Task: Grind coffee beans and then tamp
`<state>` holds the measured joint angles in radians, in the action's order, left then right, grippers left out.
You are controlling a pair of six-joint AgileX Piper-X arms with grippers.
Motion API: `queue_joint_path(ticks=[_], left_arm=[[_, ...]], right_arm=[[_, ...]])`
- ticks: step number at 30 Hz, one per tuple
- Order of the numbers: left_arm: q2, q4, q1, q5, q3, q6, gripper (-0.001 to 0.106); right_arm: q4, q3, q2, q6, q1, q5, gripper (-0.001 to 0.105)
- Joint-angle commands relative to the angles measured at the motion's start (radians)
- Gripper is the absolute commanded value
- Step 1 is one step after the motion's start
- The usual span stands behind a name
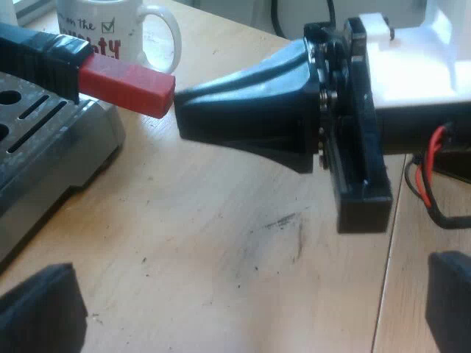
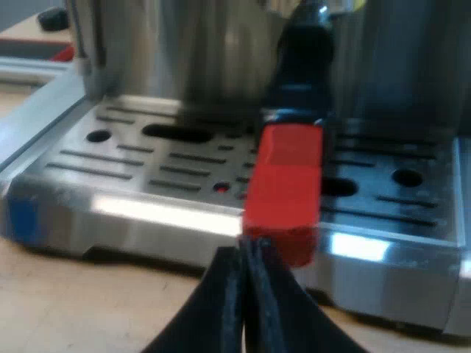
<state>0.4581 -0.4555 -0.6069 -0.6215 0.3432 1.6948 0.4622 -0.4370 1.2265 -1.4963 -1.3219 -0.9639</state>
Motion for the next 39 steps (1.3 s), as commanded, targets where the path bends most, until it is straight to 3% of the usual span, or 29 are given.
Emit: queue_joint_path(ticks=[1, 8, 12, 17, 22, 23, 30, 39], left_arm=[[-0.003, 0.012, -0.003, -0.013, 0.002, 0.005, 0.098], [-0.003, 0.012, -0.003, -0.013, 0.002, 0.005, 0.098], [-0.003, 0.012, -0.003, -0.013, 0.002, 0.005, 0.098], [-0.003, 0.012, -0.003, -0.013, 0.002, 0.005, 0.098], [-0.003, 0.012, -0.003, -0.013, 0.002, 0.005, 0.098], [-0.003, 0.012, -0.003, -0.013, 0.002, 0.005, 0.098], [-0.003, 0.012, -0.003, -0.013, 0.002, 0.005, 0.098], [-0.003, 0.012, -0.003, -0.013, 0.002, 0.005, 0.098]], right_arm=[[0.01, -0.001, -0.001, -0.012, 0.004, -0.029, 0.0], [0.004, -0.001, -0.001, -0.012, 0.035, -0.043, 0.0], [0.013, -0.003, -0.001, -0.012, 0.081, 0.038, 0.0], [0.019, -0.013, -0.001, -0.012, 0.084, 0.043, 0.0], [0.05, -0.017, -0.001, -0.068, 0.084, 0.044, 0.0], [0.099, -0.017, -0.001, -0.123, 0.086, 0.044, 0.0], [0.103, -0.017, -0.001, -0.128, 0.086, 0.047, 0.0], [0.111, -0.017, -0.001, -0.158, 0.166, 0.133, 0.0]])
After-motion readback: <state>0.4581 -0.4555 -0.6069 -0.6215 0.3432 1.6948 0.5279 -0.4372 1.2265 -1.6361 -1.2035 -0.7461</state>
